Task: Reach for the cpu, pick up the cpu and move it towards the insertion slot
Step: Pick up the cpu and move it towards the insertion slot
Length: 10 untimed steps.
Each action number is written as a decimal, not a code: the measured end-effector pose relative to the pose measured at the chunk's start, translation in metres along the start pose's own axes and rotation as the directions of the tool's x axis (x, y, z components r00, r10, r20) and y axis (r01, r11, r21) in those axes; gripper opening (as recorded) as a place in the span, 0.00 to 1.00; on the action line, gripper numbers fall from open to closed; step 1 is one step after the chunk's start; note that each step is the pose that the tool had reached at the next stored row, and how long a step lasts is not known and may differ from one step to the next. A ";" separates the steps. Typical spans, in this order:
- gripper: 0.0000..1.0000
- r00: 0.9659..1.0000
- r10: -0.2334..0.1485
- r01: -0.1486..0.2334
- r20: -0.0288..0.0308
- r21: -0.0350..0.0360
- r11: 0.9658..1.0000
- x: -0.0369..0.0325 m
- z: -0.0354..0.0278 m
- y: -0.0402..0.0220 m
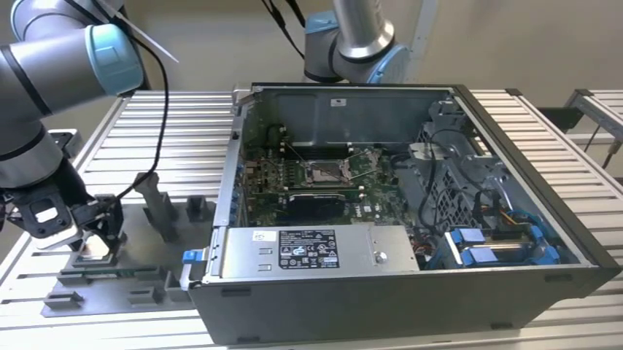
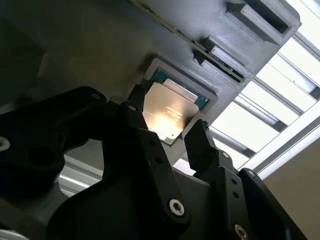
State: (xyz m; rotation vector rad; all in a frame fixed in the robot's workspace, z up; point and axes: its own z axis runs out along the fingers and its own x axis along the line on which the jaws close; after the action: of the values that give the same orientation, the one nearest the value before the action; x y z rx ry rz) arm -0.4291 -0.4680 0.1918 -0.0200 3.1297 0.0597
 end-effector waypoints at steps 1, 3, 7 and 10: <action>1.00 1.000 0.000 0.000 0.000 0.000 1.000 0.0000 0.0009 -0.0001; 1.00 1.000 0.000 0.000 0.001 0.000 1.000 0.0000 0.0027 -0.0001; 1.00 1.000 0.000 0.000 0.001 0.000 1.000 0.0001 0.0046 -0.0002; 1.00 1.000 0.000 0.000 0.001 0.000 1.000 0.0001 0.0048 -0.0002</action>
State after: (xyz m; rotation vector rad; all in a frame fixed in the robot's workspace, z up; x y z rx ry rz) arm -0.4291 -0.4680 0.1870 -0.0200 3.1288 0.0596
